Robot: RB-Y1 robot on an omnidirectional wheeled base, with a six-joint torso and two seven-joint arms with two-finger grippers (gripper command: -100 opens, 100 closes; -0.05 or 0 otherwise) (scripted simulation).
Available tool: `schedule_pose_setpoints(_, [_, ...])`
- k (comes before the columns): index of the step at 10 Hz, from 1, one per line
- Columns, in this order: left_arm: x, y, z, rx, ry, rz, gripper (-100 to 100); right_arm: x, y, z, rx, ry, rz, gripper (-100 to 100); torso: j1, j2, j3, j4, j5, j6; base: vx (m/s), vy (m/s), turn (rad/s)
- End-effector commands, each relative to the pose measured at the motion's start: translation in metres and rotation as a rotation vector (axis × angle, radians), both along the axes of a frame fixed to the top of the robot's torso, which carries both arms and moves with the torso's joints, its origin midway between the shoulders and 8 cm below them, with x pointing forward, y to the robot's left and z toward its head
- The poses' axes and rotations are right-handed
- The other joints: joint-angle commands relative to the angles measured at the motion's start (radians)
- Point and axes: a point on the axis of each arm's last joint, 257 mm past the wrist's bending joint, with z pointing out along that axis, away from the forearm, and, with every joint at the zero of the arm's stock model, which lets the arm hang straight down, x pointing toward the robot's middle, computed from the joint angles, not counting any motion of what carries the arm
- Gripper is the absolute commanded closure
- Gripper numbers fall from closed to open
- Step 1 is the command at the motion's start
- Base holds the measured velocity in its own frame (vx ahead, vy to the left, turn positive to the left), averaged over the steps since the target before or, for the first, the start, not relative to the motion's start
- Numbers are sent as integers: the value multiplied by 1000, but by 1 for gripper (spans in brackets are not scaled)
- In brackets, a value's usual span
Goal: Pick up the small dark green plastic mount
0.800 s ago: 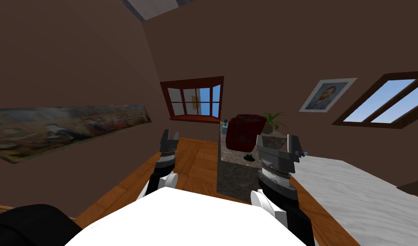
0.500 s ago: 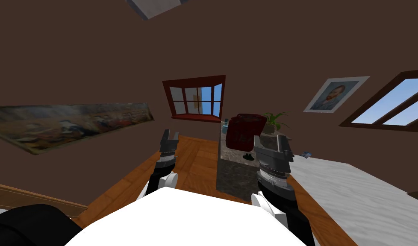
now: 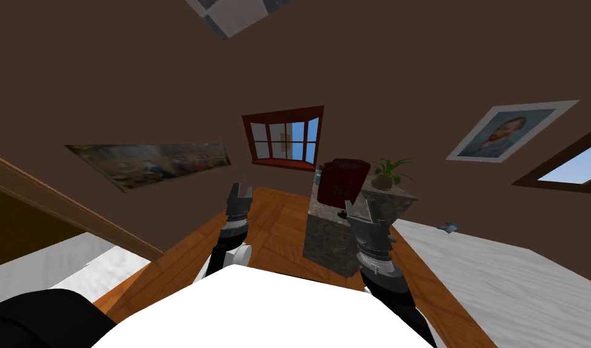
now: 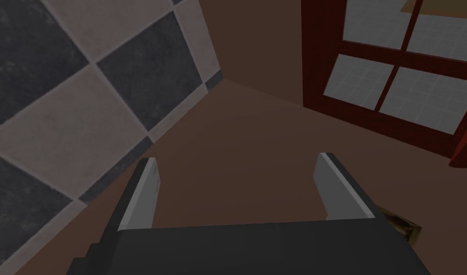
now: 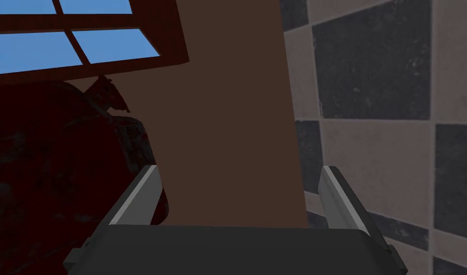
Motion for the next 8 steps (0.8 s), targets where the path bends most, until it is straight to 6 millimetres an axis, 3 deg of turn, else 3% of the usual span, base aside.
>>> schedule_pose_setpoints(1, [0, 0, 0, 0, 0, 0, 0, 2, 18, -22, -45, 59, 43, -100, 0, 0, 0, 0, 0, 0, -222, -161, 238])
schedule_pose_setpoints(2, [0, 0, 0, 0, 0, 0, 0, 1, 27, -42, -76, 105, 70, -100, 2, -1, 0, 0, 0, 0, -198, -165, 228])
schedule_pose_setpoints(3, [0, 0, 0, 0, 0, 0, 0, 1, 27, -42, -76, 105, 70, -100, 1, -3, -1, 0, 0, 0, -146, -99, 76])
schedule_pose_setpoints(6, [0, 0, 0, 0, 0, 0, 0, -11, 52, -114, -177, 273, 151, -100, 6, -6, -3, -1, 1, 0, -186, -101, 256])
schedule_pose_setpoints(7, [0, 0, 0, 0, 0, 0, 0, -12, 53, -116, -187, 277, 158, -100, 4, -2, -1, -1, 1, 0, -161, -110, 96])
schedule_pose_setpoints(8, [0, 0, 0, 0, 0, 0, 0, -21, 59, -144, -228, 343, 188, -100, 4, -6, -3, -1, 1, 1, -118, -71, 134])
